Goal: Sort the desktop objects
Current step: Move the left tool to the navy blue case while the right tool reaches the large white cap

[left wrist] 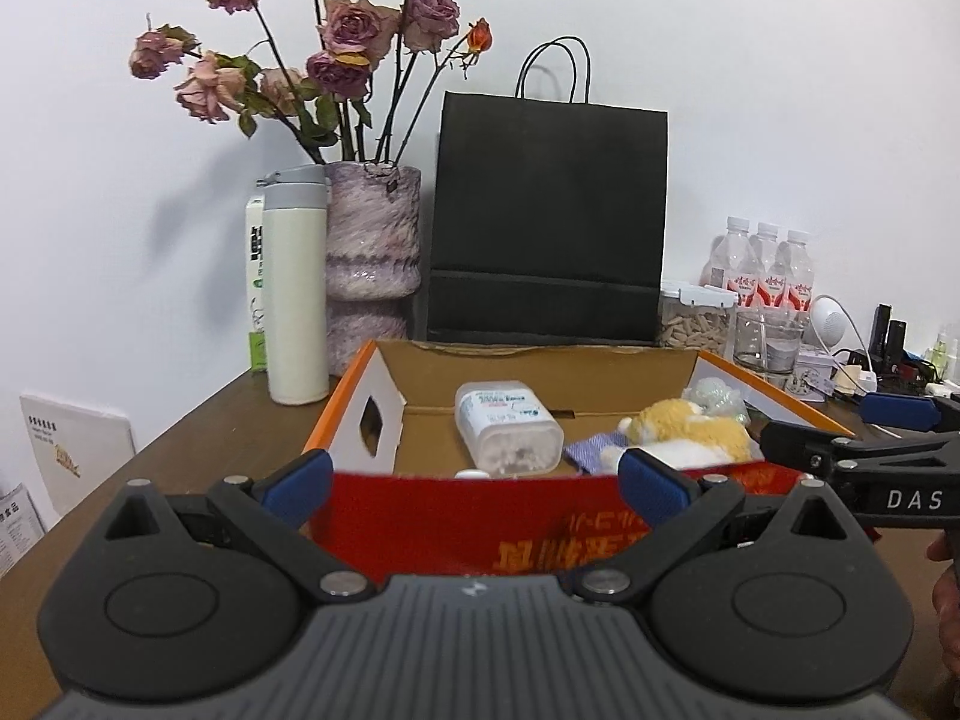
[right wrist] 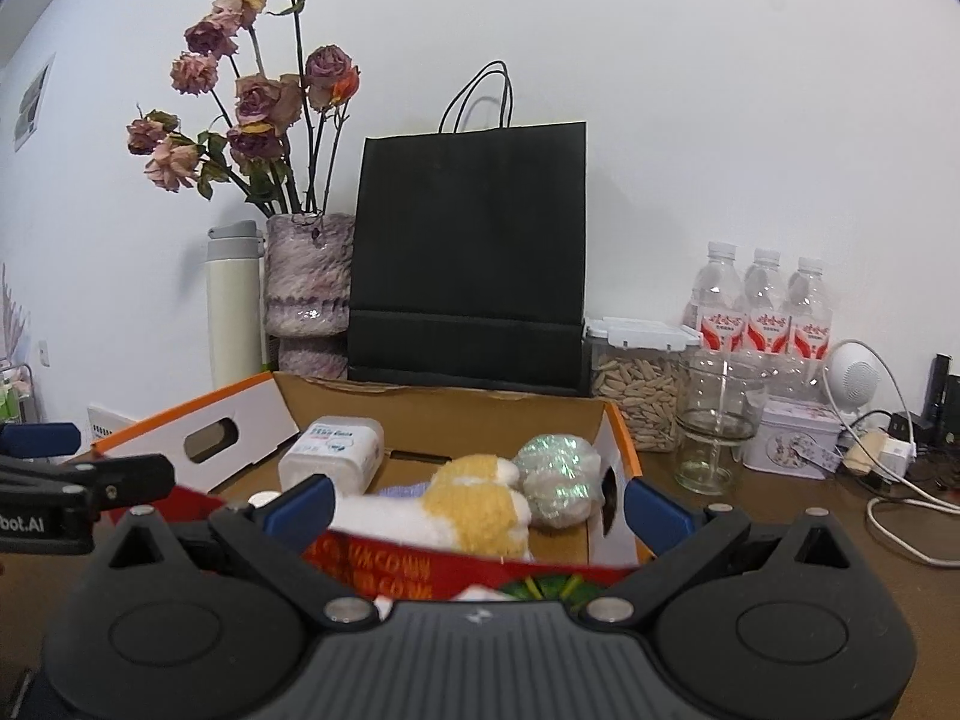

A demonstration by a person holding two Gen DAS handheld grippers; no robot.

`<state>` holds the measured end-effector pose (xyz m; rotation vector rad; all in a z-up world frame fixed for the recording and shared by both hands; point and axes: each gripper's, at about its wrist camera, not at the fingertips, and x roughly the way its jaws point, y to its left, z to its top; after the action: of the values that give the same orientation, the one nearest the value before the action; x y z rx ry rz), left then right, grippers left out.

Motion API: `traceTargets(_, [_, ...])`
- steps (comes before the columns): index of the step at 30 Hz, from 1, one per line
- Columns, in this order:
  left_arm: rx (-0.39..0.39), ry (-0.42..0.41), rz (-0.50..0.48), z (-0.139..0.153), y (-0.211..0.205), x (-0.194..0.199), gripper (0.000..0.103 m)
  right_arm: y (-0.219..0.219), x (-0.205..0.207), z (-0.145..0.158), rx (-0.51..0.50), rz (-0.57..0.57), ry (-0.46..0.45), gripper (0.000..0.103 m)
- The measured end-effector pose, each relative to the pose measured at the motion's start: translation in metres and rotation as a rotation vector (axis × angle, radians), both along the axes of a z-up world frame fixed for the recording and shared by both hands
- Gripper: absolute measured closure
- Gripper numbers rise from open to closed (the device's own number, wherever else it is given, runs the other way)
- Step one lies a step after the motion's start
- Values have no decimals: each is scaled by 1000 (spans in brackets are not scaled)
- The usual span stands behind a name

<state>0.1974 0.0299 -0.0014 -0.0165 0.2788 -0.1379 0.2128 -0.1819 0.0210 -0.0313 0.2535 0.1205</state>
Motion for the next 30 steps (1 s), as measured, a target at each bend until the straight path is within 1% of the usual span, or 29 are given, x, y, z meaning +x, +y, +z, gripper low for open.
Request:
traceTargets(4, [-2, 12, 4, -1, 4, -17, 0, -2, -19, -1, 5, -4, 8, 0])
traceTargets(10, [-10, 63, 15, -7, 11, -42, 0, -3, -44, -2, 6, 11, 42, 0])
traceTargets(22, [-32, 84, 38, -10, 24, -77, 0, 10, -97, -11, -27, 108, 177, 0])
traceTargets(30, [-81, 169, 36, -13, 35, -90, 0, 12, -120, -16, -12, 120, 276, 1])
